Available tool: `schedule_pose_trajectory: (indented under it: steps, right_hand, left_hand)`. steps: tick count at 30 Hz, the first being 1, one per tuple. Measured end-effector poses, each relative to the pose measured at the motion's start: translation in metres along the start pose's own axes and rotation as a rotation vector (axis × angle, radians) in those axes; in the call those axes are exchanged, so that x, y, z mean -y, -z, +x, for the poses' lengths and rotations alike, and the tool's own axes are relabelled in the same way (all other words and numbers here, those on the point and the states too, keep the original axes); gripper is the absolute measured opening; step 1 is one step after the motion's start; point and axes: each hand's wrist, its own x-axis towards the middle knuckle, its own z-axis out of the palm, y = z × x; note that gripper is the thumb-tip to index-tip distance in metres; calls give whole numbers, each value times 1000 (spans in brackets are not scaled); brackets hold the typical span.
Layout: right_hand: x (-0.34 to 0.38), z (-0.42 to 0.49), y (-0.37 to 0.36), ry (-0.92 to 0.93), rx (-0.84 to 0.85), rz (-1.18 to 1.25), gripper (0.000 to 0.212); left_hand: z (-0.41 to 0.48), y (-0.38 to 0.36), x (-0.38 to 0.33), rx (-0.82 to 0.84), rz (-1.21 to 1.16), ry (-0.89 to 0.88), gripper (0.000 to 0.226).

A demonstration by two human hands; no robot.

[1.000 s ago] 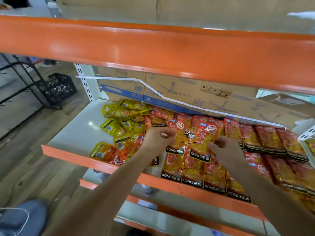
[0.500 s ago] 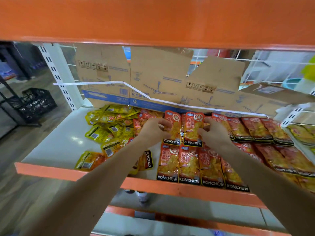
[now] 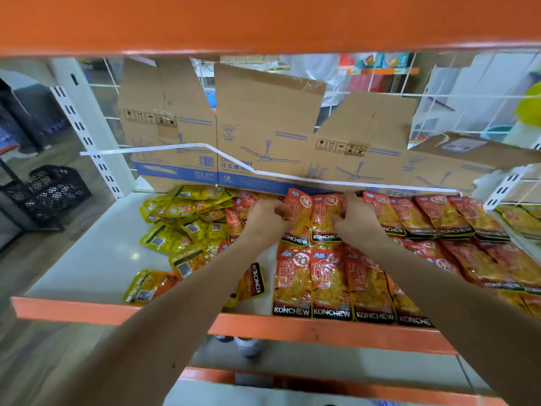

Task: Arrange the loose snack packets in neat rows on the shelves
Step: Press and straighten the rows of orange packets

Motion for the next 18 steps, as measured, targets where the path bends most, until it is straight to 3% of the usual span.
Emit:
schedule_pose_trajectory:
  steps: [4, 9, 12, 18]
  right_hand:
    - [-7, -6, -6, 62, -39, -143, 34]
    - [-12, -20, -7, 223, 60, -352, 55]
    - [-13, -21, -7, 223, 91, -400, 60]
    - [-7, -15, -9, 186, 104, -452, 59]
  left_hand:
    - [3, -7, 5, -50, 43, -6, 25]
    - [-3, -12, 11, -52, 178, -31, 31]
    - [-6, -10, 10, 12, 284, -99, 50]
    - [-6, -12, 9, 75, 440, -213, 51]
